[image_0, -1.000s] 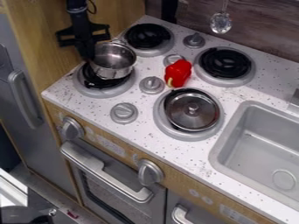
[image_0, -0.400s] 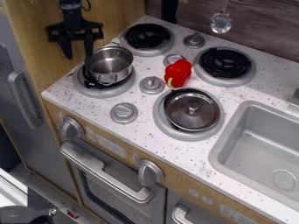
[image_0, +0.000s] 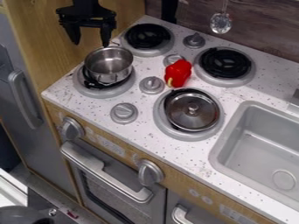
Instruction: Moved the pot to the lower left burner
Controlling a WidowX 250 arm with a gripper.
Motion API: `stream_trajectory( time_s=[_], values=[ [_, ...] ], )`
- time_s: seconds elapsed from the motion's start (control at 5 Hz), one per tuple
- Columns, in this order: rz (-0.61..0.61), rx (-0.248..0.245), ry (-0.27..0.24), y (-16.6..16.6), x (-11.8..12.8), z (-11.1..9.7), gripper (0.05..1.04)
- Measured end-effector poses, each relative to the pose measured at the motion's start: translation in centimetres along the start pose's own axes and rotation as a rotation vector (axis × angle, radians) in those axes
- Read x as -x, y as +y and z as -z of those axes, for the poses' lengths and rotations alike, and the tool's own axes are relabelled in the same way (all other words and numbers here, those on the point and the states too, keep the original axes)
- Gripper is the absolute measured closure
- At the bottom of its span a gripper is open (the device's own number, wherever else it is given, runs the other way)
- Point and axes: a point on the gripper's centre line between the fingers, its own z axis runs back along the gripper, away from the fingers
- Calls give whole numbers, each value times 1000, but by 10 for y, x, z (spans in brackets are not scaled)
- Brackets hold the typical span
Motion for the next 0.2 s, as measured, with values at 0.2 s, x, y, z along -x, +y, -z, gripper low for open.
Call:
stream_trajectory(
  time_s=[0.2],
  values=[
    [131, 21, 41, -23, 12, 6, 85]
  ],
)
